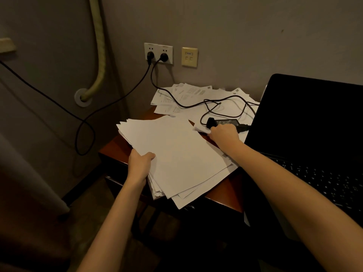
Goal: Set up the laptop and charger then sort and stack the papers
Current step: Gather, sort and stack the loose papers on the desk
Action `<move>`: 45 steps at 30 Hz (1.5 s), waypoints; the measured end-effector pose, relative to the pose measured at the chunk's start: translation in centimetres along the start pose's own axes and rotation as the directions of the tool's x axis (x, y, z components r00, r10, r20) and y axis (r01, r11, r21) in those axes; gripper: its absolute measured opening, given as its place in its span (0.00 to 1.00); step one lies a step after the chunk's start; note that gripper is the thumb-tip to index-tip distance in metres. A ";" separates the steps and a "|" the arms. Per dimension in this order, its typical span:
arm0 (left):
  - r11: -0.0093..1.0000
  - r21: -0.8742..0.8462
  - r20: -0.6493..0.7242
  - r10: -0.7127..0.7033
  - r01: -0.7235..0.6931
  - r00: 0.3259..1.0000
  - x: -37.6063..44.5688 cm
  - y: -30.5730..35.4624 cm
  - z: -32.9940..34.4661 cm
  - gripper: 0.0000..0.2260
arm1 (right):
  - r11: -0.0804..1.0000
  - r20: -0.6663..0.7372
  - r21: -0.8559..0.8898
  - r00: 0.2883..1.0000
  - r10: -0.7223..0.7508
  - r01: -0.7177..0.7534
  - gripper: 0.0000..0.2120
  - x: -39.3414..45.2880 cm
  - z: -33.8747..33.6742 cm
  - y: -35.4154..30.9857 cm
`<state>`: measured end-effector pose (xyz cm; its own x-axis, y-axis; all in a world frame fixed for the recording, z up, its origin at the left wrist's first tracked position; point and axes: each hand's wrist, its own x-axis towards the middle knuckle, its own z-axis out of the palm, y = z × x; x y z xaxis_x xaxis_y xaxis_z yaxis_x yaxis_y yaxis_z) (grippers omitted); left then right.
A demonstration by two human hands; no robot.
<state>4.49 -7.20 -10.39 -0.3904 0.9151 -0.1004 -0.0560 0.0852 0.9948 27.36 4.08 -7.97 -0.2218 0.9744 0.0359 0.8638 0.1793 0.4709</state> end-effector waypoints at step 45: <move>1.000 0.008 0.157 -0.001 0.000 0.988 1.0 -0.8 -1.5 0.11 | 0.200 -0.431 0.899 0.704 0.564 0.389 0.06 -0.9 -18.9 1.3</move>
<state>2.80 -6.97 -11.27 -0.2416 0.9654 -0.0978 -0.0490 0.0885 0.9949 20.09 0.91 9.22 0.1362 0.7291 0.6707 0.4935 0.5371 -0.6840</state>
